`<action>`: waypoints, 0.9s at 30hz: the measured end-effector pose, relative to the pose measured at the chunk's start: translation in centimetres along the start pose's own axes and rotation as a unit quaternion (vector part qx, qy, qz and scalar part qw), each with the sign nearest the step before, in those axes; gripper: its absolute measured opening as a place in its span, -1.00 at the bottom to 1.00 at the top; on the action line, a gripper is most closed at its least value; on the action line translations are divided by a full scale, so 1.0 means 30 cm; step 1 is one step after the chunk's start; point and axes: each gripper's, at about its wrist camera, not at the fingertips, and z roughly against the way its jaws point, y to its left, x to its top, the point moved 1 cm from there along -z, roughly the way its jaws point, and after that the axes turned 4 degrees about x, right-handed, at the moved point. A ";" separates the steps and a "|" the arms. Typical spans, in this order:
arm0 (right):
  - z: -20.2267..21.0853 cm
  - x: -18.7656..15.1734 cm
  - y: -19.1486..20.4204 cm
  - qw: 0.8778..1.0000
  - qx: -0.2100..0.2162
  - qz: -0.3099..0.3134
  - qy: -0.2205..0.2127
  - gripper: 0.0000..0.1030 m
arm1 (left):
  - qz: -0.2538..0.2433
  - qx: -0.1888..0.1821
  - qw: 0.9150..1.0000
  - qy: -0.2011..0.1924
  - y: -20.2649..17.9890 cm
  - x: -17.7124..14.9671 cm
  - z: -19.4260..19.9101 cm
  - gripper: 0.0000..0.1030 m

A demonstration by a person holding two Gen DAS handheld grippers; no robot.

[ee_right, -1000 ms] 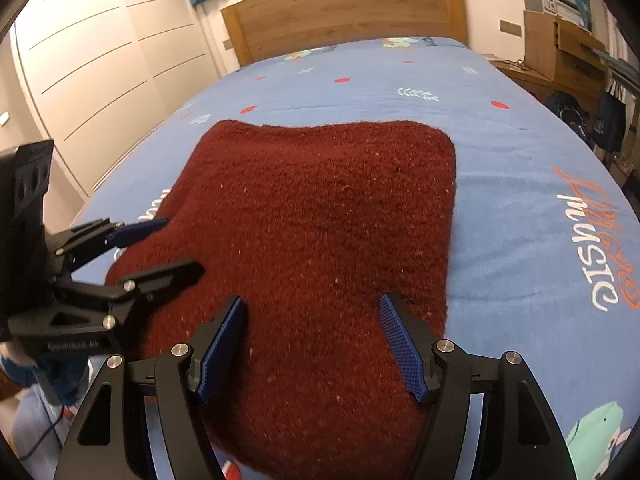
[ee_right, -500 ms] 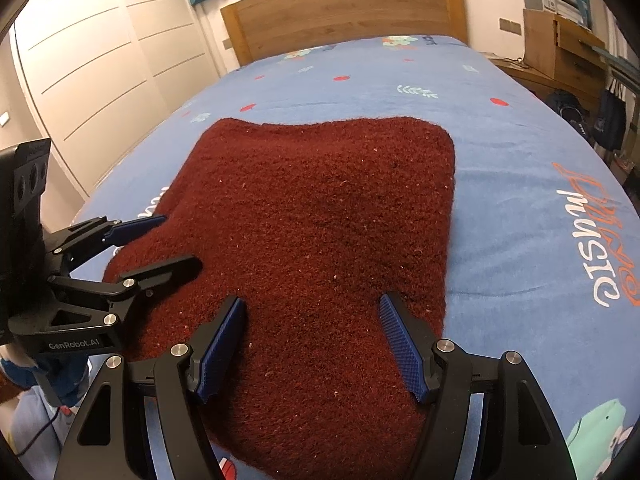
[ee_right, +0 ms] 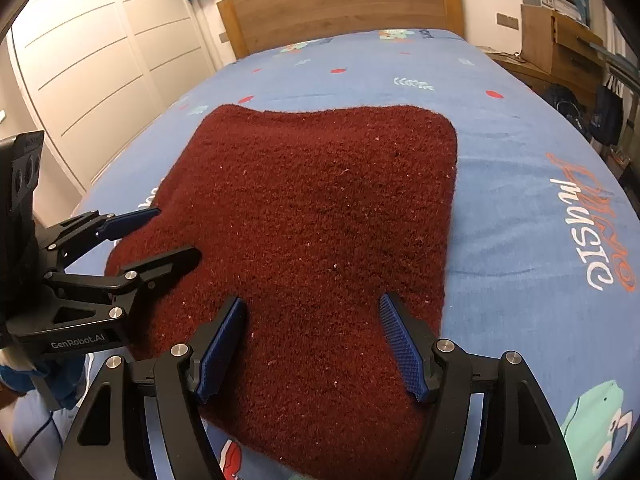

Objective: Fold small clothes

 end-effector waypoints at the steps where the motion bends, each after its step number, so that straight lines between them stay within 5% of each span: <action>1: 0.001 -0.004 0.002 1.000 0.000 0.000 0.001 0.39 | 0.001 0.000 1.000 0.000 -0.001 -0.008 0.003 0.29; 21: 0.026 -0.022 0.047 1.000 -0.016 -0.009 0.026 0.39 | 0.004 0.004 1.000 0.028 0.008 0.000 0.022 0.34; 27: 0.058 -0.017 0.058 0.999 -0.016 -0.013 0.042 0.39 | 0.037 -0.033 0.997 0.054 0.078 0.012 0.067 0.52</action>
